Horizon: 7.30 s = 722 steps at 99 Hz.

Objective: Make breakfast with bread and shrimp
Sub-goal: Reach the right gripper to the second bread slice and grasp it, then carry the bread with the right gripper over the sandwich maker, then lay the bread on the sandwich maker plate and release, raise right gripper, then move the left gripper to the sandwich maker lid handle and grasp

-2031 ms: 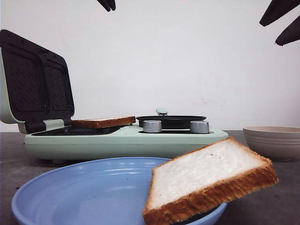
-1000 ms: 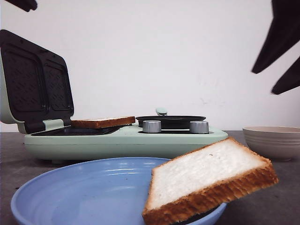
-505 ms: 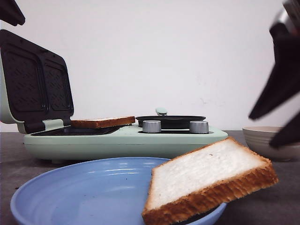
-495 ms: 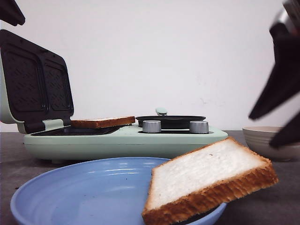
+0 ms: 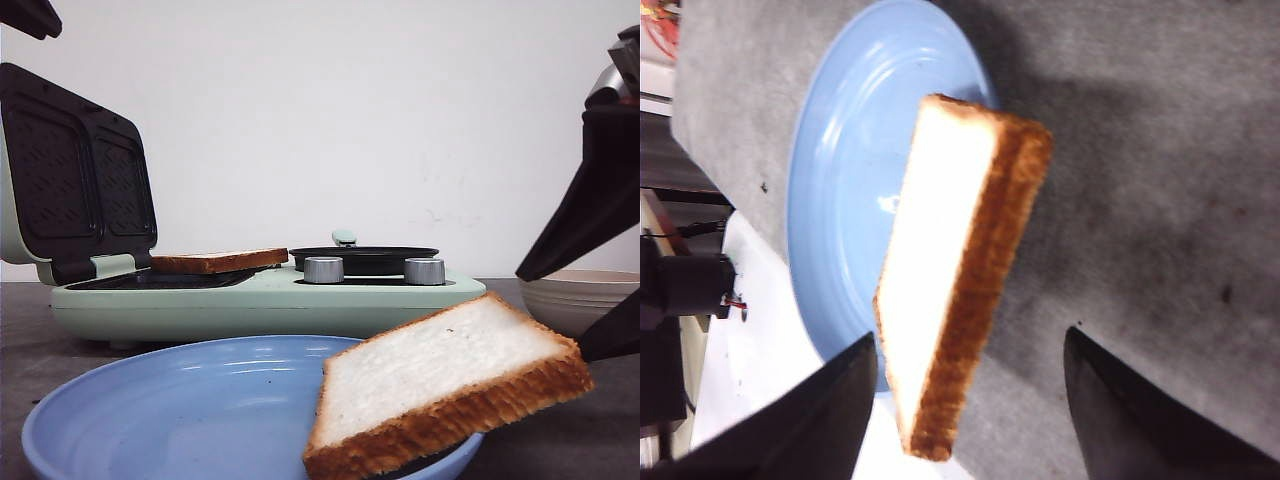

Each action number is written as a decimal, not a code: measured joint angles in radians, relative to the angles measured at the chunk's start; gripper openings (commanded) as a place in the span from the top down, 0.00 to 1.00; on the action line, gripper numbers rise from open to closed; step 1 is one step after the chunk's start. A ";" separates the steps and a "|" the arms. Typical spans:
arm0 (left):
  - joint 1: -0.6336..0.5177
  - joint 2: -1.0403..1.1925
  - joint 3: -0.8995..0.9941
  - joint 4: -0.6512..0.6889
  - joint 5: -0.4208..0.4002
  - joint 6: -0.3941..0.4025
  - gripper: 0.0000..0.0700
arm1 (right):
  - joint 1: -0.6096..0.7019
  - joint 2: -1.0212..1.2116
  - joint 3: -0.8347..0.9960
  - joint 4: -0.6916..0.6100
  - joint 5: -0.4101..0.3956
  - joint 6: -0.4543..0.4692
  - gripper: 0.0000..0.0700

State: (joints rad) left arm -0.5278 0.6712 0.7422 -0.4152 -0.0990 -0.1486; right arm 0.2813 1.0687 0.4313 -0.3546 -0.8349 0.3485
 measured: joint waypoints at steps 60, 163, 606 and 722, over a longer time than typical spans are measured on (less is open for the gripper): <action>0.000 0.000 0.000 0.000 0.000 0.000 0.96 | 0.006 0.172 0.000 0.146 -0.082 0.011 0.52; 0.000 0.000 0.000 0.000 0.000 0.000 0.96 | 0.059 0.191 0.032 0.300 -0.167 0.101 1.00; 0.000 -0.042 0.000 0.086 -0.060 0.009 0.96 | 0.274 0.322 0.810 0.039 0.716 -0.033 0.50; 0.024 -0.042 0.000 0.128 -0.108 -0.222 0.72 | 0.137 -0.451 0.085 -0.003 0.755 -0.161 0.55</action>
State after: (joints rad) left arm -0.5041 0.6289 0.7422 -0.2874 -0.2070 -0.3702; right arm 0.4179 0.6174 0.5167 -0.3580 -0.0803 0.1879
